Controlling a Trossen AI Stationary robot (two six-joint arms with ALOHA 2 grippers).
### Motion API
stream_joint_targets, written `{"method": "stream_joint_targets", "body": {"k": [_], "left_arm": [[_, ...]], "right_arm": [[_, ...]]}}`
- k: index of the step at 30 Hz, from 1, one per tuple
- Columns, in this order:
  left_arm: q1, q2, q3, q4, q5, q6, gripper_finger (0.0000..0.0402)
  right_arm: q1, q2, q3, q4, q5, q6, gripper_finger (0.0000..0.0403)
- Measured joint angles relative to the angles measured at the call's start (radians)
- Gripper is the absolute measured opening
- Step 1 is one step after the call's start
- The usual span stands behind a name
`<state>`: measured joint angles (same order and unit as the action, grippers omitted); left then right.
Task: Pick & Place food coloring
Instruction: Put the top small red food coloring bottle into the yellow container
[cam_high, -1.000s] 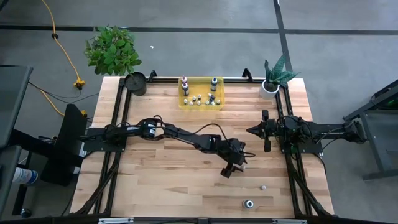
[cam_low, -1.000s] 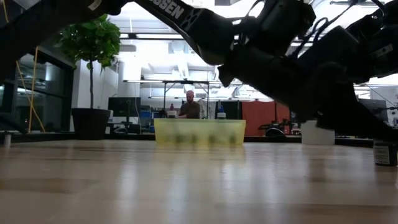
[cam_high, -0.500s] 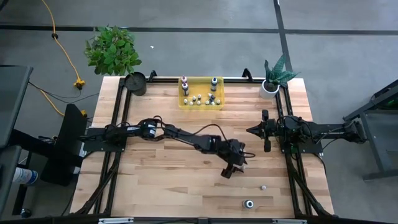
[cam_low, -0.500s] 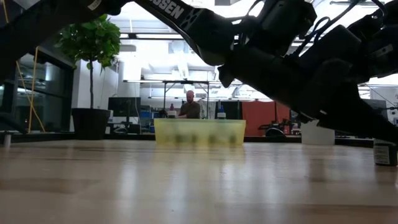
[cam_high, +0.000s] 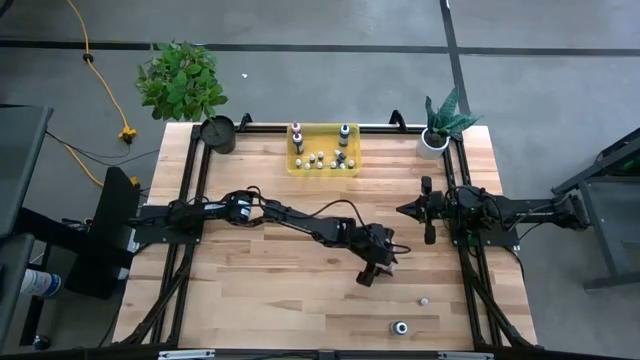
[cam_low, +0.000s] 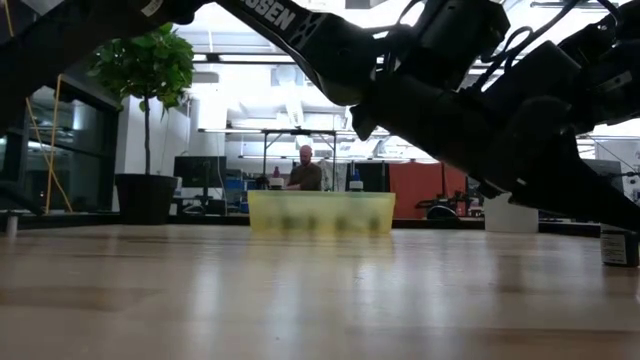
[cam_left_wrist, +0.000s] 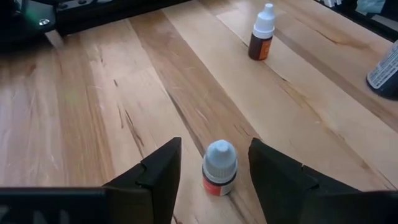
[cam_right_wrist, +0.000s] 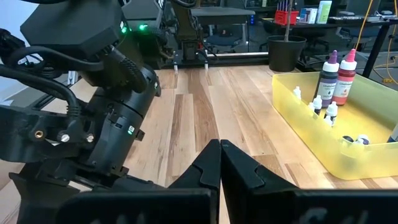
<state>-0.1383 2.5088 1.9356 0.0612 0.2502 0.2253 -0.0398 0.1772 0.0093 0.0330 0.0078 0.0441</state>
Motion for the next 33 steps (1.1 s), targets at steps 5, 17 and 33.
{"method": "stream_joint_targets", "body": {"k": [5,17,33], "left_arm": [[0.000,0.000,0.000,0.000,-0.001,-0.022,0.0142],[0.000,0.000,0.001,-0.007,-0.009,-0.124,0.0044],[0.002,-0.103,0.049,-0.038,0.050,-0.196,0.0038]], "right_arm": [[0.000,0.000,0.000,0.000,0.000,0.000,0.0000],[0.000,0.000,0.000,0.000,0.000,0.000,0.0000],[0.000,0.000,0.000,0.000,0.000,0.000,0.0000]]}}
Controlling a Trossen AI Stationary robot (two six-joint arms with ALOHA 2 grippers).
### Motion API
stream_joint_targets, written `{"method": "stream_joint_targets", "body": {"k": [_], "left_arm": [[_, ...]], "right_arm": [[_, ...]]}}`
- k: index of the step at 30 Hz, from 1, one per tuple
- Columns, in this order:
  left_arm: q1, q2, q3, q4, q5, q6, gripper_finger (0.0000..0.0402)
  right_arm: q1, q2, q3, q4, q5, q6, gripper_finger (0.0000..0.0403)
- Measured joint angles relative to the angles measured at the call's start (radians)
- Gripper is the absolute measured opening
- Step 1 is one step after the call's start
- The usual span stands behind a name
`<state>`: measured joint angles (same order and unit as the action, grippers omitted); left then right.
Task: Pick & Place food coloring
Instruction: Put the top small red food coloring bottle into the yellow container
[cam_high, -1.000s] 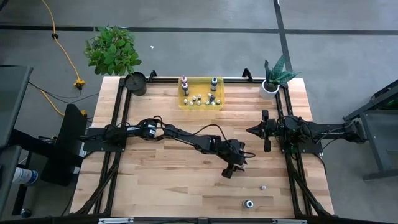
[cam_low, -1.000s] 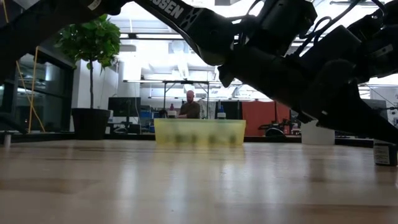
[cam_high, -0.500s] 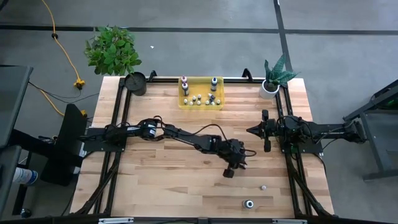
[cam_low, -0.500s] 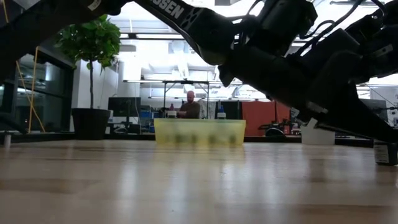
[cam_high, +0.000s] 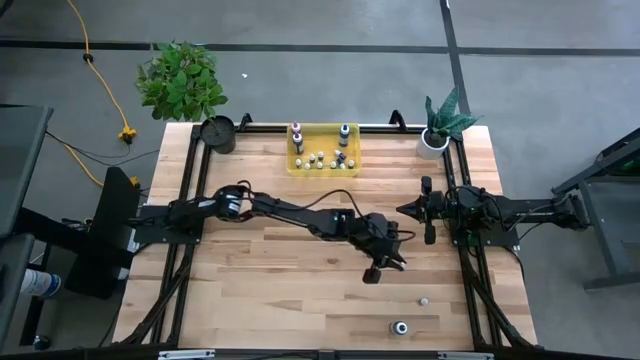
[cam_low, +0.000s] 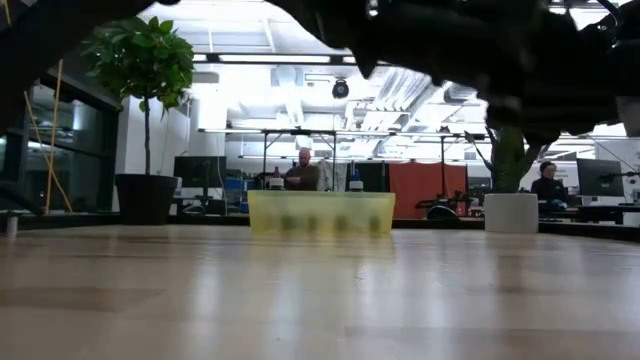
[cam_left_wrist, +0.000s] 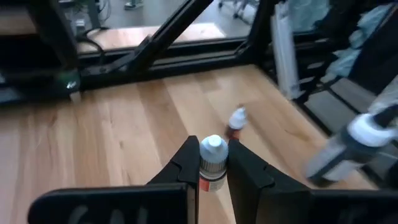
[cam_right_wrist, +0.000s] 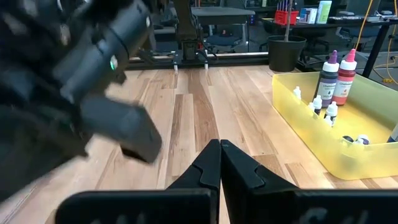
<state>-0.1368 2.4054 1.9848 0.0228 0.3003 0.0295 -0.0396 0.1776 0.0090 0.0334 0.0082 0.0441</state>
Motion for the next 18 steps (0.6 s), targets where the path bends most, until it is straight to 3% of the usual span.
{"method": "stream_joint_targets", "body": {"k": [5,11,18], "left_arm": [[0.012,-0.110,-0.138,0.004,0.008,-0.006,0.0037],[0.054,-0.300,-0.434,0.104,-0.007,-0.016,0.0037],[0.147,-0.513,-0.728,0.098,-0.117,-0.105,0.0037]], "right_arm": [[0.000,0.000,0.000,0.000,0.000,0.000,0.0000],[0.000,0.000,0.000,-0.002,-0.001,0.000,0.0000],[0.000,0.000,0.000,-0.004,-0.003,0.000,0.0000]]}}
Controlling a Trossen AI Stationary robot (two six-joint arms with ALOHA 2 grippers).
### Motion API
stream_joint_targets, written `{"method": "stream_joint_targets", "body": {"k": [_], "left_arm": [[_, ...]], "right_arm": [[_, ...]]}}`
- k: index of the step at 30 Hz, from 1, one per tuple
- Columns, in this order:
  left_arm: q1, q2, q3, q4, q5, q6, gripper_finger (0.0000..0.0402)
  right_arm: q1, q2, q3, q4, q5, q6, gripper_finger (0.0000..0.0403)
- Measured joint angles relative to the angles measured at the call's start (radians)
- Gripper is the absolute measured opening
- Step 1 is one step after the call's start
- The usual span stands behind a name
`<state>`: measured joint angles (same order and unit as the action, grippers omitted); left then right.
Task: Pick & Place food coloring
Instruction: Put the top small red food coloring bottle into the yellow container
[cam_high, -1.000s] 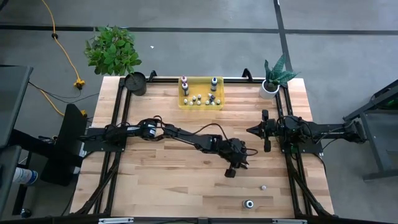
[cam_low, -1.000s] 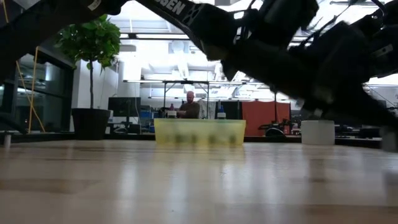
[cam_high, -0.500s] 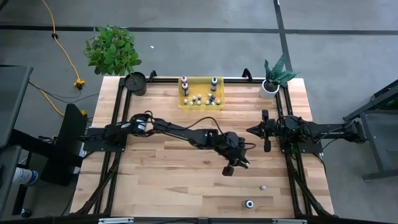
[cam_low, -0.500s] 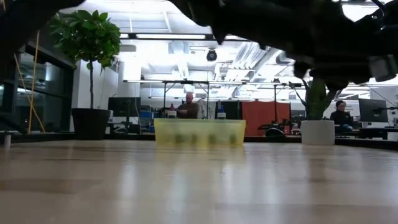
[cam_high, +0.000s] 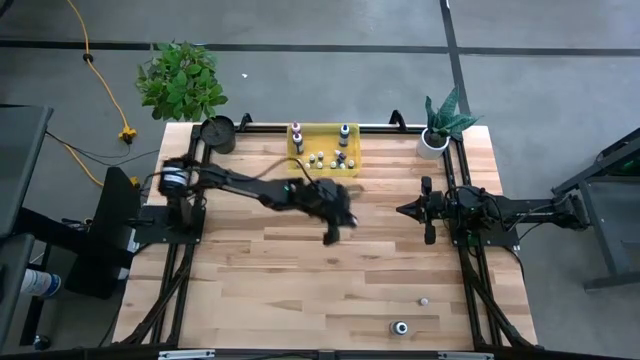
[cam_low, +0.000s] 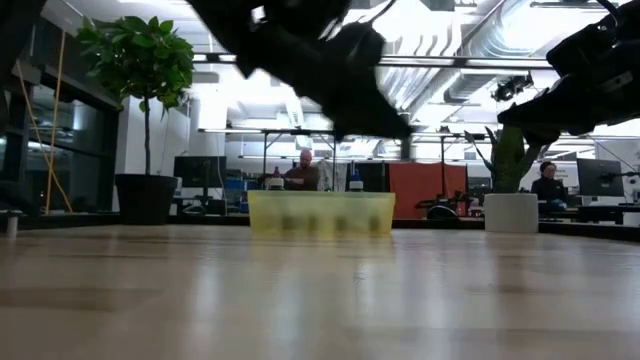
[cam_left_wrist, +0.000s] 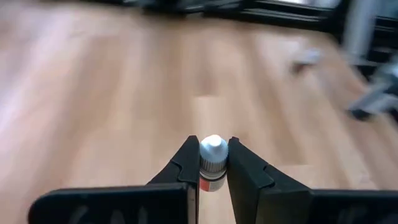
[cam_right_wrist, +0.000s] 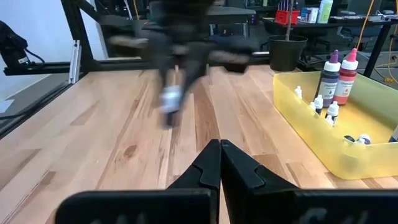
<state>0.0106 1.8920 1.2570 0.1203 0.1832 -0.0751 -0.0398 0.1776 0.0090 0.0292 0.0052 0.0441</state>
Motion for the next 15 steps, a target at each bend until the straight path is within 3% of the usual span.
{"method": "stream_joint_targets", "body": {"k": [7,15], "left_arm": [[0.135,-0.156,-0.136,-0.102,-0.174,-0.154,0.0037],[0.274,-0.198,-0.140,-0.208,-0.324,-0.191,0.0037]], "right_arm": [[0.000,0.000,0.000,0.000,0.001,0.000,0.0000],[0.000,-0.001,0.000,-0.001,0.001,0.000,0.0000]]}}
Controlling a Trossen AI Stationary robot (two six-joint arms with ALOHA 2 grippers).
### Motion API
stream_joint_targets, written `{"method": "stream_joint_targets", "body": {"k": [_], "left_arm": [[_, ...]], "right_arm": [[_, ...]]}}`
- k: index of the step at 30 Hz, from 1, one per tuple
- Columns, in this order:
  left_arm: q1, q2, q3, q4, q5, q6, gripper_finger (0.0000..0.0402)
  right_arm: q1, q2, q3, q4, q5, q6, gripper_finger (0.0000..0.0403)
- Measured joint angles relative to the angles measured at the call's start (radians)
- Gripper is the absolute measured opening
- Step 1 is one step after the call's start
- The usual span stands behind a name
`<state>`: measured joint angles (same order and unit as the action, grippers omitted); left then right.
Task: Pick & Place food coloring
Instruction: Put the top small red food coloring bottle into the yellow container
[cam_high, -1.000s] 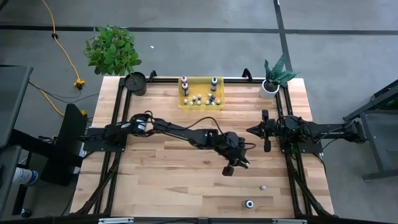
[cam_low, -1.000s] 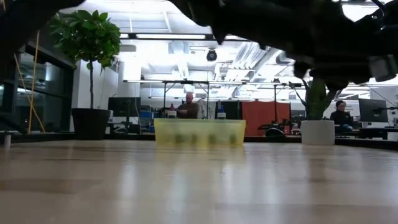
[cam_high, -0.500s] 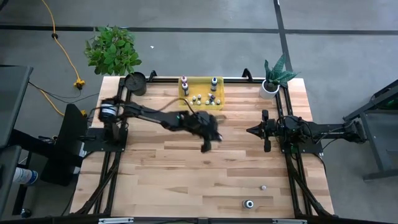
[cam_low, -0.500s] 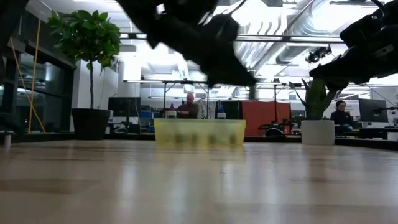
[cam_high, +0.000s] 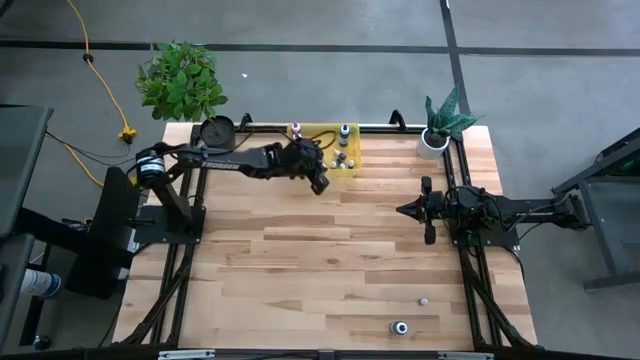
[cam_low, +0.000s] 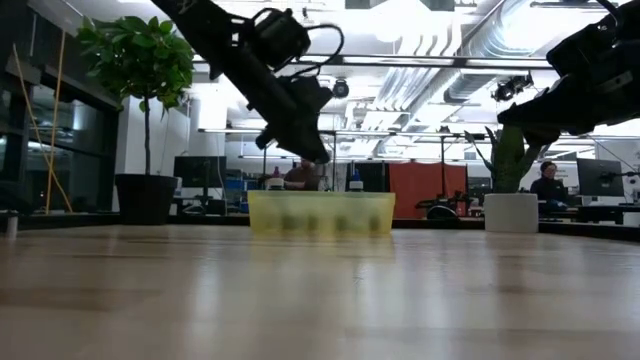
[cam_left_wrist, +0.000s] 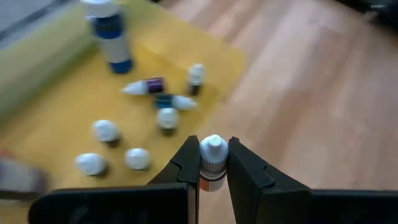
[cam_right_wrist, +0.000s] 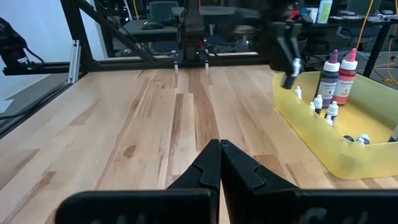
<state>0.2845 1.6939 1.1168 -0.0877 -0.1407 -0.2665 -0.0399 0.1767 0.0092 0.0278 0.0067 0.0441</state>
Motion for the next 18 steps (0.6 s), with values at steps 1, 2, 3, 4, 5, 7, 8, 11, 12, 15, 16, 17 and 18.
{"method": "stream_joint_targets", "body": {"k": [1,2,3,4,5,7,8,11,12,15,16,17,18], "left_arm": [[0.015,0.002,0.000,-0.003,-0.011,0.000,0.0037],[0.029,0.002,0.000,-0.003,-0.027,0.000,0.0037],[0.042,0.003,0.000,0.000,-0.039,0.001,0.0037],[0.054,0.008,0.000,0.003,-0.055,0.001,0.0037],[0.066,0.015,0.001,0.006,-0.064,0.001,0.0037],[0.086,0.036,0.006,-0.002,-0.083,0.000,0.0037],[0.096,0.048,0.014,-0.007,-0.086,0.000,0.0037],[0.121,0.087,0.054,-0.025,-0.088,0.000,0.0037],[0.125,0.104,0.071,-0.030,-0.089,0.000,0.0037],[0.142,0.135,0.105,-0.052,-0.090,0.000,0.0037],[0.144,0.141,0.117,-0.041,-0.090,0.000,0.0037],[0.148,0.145,0.124,-0.038,-0.091,0.000,0.0037],[0.156,0.151,0.133,-0.040,-0.091,0.000,0.0037]], "right_arm": [[0.000,0.000,0.000,0.000,0.000,0.000,0.0000],[0.000,0.000,0.000,0.000,0.000,0.000,0.0000],[0.000,0.000,0.000,0.000,0.000,0.000,0.0000],[0.000,0.000,0.000,0.000,0.000,0.000,0.0000],[0.000,0.000,0.000,0.000,0.000,0.000,0.0000],[0.000,0.000,0.000,0.000,0.000,0.000,0.0000],[0.000,0.000,0.000,0.000,0.001,0.000,0.0000],[0.000,0.000,0.000,0.000,0.001,0.000,0.0000],[0.000,0.000,0.000,0.000,0.001,0.000,0.0000],[0.000,0.000,0.000,0.000,0.001,0.000,0.0000],[0.000,0.000,0.000,0.000,0.001,0.000,0.0000],[0.000,0.000,0.000,0.000,0.002,0.000,0.0000],[0.000,0.000,0.000,0.000,0.002,0.000,0.0000]]}}
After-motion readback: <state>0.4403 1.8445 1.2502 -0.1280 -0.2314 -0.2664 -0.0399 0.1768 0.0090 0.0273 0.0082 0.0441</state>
